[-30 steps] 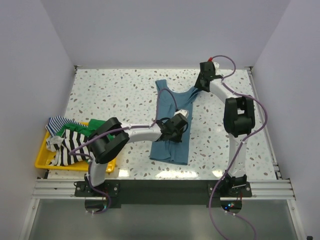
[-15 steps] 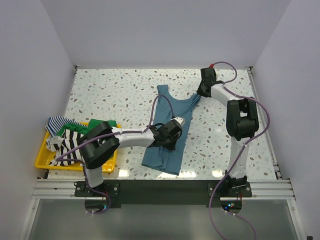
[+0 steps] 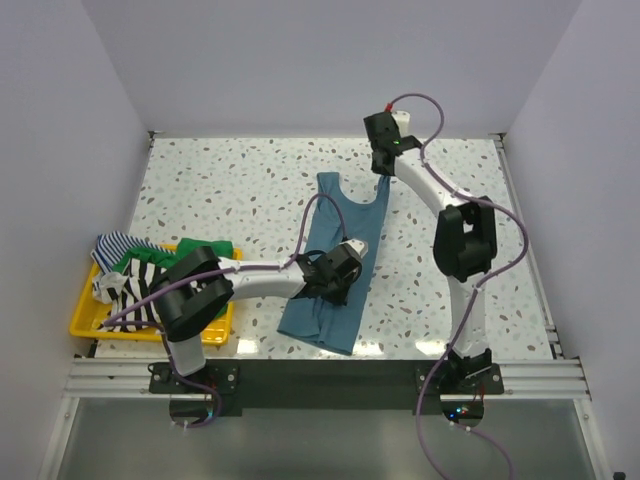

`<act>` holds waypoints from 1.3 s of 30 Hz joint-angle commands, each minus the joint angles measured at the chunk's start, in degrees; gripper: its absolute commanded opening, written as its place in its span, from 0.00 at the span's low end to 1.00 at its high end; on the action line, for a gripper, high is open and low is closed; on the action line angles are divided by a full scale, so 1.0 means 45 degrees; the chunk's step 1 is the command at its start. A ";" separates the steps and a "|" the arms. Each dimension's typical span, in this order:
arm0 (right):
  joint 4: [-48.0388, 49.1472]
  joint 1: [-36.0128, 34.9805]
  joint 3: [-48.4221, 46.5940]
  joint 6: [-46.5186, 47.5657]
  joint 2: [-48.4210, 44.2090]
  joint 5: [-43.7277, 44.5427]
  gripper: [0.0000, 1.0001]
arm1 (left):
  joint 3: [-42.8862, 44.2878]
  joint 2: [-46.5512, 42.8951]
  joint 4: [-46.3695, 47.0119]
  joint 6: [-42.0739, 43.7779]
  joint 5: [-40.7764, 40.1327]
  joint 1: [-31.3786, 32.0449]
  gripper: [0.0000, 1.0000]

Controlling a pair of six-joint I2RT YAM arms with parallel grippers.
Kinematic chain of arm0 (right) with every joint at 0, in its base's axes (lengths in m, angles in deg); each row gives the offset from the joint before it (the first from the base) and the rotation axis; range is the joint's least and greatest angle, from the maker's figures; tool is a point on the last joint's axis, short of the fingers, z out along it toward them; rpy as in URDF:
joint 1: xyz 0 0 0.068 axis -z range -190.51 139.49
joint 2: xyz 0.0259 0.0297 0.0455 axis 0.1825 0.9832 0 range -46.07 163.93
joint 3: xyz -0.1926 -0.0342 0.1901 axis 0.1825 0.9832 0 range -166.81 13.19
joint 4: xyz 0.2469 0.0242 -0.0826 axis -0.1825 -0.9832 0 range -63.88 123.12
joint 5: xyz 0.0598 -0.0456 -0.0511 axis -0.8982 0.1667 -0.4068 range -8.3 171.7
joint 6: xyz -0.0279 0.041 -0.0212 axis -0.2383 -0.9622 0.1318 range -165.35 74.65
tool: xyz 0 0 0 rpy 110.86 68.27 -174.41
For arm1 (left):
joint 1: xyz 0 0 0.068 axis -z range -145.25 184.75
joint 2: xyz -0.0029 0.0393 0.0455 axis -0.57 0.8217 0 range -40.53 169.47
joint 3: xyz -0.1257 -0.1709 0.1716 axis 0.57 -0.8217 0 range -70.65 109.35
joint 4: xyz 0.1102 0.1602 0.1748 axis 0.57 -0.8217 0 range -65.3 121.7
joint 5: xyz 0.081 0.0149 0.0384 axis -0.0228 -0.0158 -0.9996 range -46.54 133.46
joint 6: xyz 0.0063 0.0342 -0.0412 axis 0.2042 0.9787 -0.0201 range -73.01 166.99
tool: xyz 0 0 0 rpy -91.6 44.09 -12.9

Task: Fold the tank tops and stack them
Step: Fold the tank top

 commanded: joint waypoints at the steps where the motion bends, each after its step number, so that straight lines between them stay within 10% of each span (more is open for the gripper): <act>1: -0.2442 -0.0382 -0.1748 0.0748 0.1320 0.1718 0.00 | -0.0659 0.0071 -0.1621 0.0445 0.0115 0.0194 0.08; 14: -0.2955 -0.0480 -0.3820 0.0808 0.3939 0.2344 0.05 | -0.0816 -0.0125 -0.1601 0.0426 0.0076 0.0253 0.07; 24: -0.0574 -0.0460 -0.2709 0.0592 0.2909 0.2190 0.58 | -0.0913 -0.0437 -0.1679 0.0348 -0.0002 0.0272 0.09; 39: -0.0587 -0.0441 -0.1729 0.0475 0.1166 0.1272 0.61 | 0.0610 -0.2176 -0.2441 0.0445 -0.0608 0.0136 0.26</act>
